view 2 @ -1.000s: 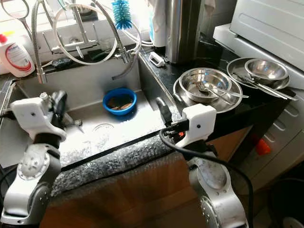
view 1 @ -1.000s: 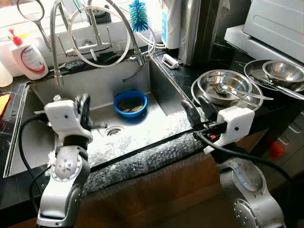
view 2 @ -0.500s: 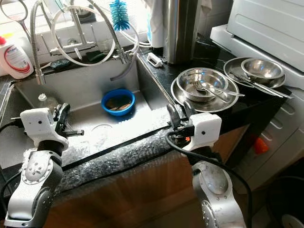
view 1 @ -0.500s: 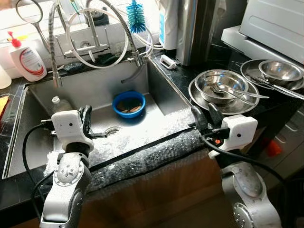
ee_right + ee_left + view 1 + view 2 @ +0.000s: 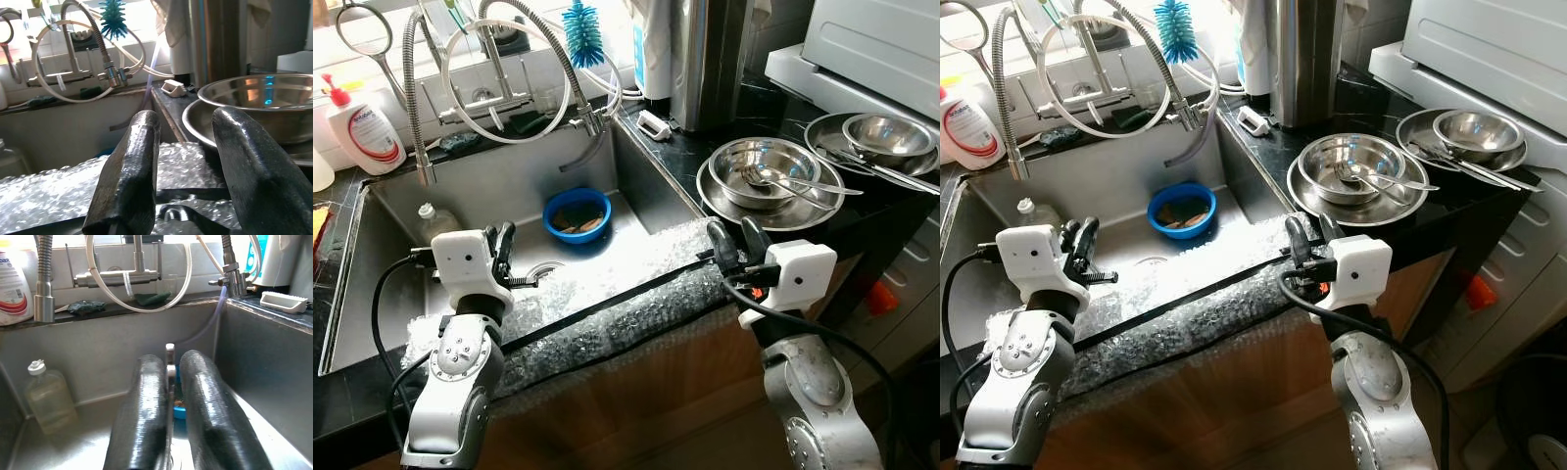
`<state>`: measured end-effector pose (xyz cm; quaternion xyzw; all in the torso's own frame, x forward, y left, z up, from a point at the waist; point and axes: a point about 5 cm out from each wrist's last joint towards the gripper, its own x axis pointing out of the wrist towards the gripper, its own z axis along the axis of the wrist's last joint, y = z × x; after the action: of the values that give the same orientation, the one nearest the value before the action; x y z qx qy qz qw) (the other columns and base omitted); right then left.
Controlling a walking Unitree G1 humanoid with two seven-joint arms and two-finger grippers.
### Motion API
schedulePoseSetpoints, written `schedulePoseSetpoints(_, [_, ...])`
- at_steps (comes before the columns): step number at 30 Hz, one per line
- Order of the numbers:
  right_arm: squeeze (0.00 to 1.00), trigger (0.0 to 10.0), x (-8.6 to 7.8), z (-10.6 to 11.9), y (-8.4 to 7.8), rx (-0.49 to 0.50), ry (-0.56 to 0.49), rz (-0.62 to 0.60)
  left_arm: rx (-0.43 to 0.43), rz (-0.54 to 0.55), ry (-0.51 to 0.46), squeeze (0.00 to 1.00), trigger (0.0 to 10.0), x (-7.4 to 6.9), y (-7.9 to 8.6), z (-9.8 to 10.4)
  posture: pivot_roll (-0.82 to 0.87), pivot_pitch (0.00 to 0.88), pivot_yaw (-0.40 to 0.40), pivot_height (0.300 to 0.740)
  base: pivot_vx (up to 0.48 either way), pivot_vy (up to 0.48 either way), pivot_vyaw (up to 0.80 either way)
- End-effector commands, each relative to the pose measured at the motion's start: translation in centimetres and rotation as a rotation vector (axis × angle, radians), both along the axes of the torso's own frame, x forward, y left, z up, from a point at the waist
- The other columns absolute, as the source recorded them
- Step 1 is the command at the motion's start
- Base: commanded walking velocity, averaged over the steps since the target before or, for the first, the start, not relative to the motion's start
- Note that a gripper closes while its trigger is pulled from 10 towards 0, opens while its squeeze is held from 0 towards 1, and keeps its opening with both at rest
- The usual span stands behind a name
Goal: Kitchen organization
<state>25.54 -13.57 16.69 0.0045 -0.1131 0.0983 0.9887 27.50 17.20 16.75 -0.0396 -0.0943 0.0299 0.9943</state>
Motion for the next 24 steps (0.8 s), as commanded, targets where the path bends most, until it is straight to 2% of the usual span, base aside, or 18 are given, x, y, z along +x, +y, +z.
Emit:
schedulePoseSetpoints(1, [0.0,10.0,0.1,0.4,0.2,0.008,-0.012,0.001,0.017,0.012,0.008,1.0,10.0,0.1,0.3,0.0,-0.18,0.073,0.141,0.74,0.0,0.0,0.0])
schedulePoseSetpoints(13, [0.0,10.0,0.4,0.5,0.9,0.011,-0.027,0.008,0.015,0.024,-0.046,1.0,10.0,0.0,0.5,1.0,-0.16,0.058,0.128,0.74,0.0,0.0,0.0])
schedulePoseSetpoints(14, [0.0,10.0,0.4,0.6,0.9,0.009,-0.031,0.01,0.015,0.03,-0.065,0.83,10.0,-0.2,0.6,1.3,-0.16,0.055,0.12,0.74,0.0,0.0,0.0])
schedulePoseSetpoints(15, [0.0,10.0,0.5,0.8,0.8,-0.002,-0.046,0.01,0.016,0.044,-0.113,0.0,10.0,-0.6,0.7,2.1,-0.16,0.055,0.12,0.74,0.0,0.0,0.0])
schedulePoseSetpoints(18, [0.0,10.0,0.4,1.5,0.7,-0.034,-0.078,0.005,0.026,0.069,-0.182,0.0,10.0,-1.6,1.3,3.7,-0.17,0.042,0.114,0.74,0.0,0.0,0.0])
schedulePoseSetpoints(19, [0.0,10.0,0.3,2.2,0.3,-0.033,-0.097,-0.011,0.041,0.09,-0.199,0.0,10.0,-2.6,1.8,4.2,-0.17,0.037,0.112,0.74,0.0,0.0,0.0])
schedulePoseSetpoints(20, [0.0,10.0,0.3,2.2,0.3,-0.033,-0.097,-0.011,0.041,0.09,-0.199,0.0,10.0,-2.6,1.8,4.2,-0.17,0.037,0.112,0.74,0.0,0.0,0.0])
schedulePoseSetpoints(22, [0.0,10.0,0.1,2.9,-0.5,-0.035,-0.116,-0.046,0.076,0.11,-0.199,0.0,10.0,-3.9,2.5,4.4,-0.17,0.031,0.108,0.74,0.0,0.0,0.0])
schedulePoseSetpoints(24, [0.0,10.0,-0.1,3.1,-0.7,-0.044,-0.12,-0.056,0.08,0.116,-0.187,0.0,10.0,-4.3,2.8,4.1,-0.18,0.026,0.107,0.74,0.0,0.0,0.0])
